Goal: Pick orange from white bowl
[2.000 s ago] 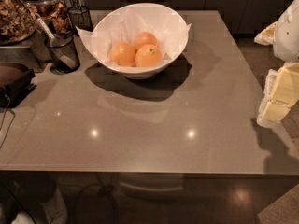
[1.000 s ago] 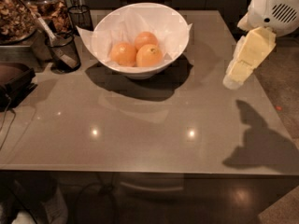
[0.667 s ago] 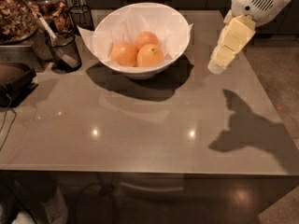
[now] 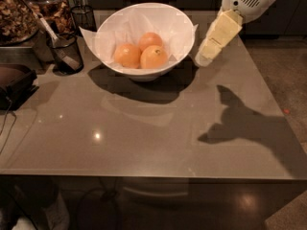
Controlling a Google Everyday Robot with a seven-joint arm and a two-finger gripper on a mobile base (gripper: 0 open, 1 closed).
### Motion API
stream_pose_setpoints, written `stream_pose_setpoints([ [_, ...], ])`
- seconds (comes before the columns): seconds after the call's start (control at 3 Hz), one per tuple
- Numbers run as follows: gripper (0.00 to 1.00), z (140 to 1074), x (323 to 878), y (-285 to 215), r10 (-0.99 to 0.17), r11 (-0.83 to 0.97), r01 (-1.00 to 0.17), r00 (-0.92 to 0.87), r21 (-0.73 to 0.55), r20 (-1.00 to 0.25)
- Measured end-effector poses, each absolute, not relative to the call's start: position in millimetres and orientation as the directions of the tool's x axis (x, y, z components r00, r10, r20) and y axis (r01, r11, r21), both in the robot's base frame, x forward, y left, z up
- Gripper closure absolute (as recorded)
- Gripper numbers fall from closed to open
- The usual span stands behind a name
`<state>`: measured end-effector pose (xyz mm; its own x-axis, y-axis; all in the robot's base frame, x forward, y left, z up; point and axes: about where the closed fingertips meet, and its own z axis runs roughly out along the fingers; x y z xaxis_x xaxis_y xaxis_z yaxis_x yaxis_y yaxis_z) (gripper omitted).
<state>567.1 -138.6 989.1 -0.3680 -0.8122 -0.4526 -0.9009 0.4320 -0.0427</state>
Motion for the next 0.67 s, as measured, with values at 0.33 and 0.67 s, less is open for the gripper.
stream_pose_setpoints([
  [0.33, 0.0, 978.7, 597.1, -113.9, -0.786, 0.454, -0.891, -0.409, 0.017, -0.463],
  [0.67, 0.0, 980.1, 602.5, -110.8, -0.781, 0.457, -0.89, -0.404, 0.005, -0.477],
])
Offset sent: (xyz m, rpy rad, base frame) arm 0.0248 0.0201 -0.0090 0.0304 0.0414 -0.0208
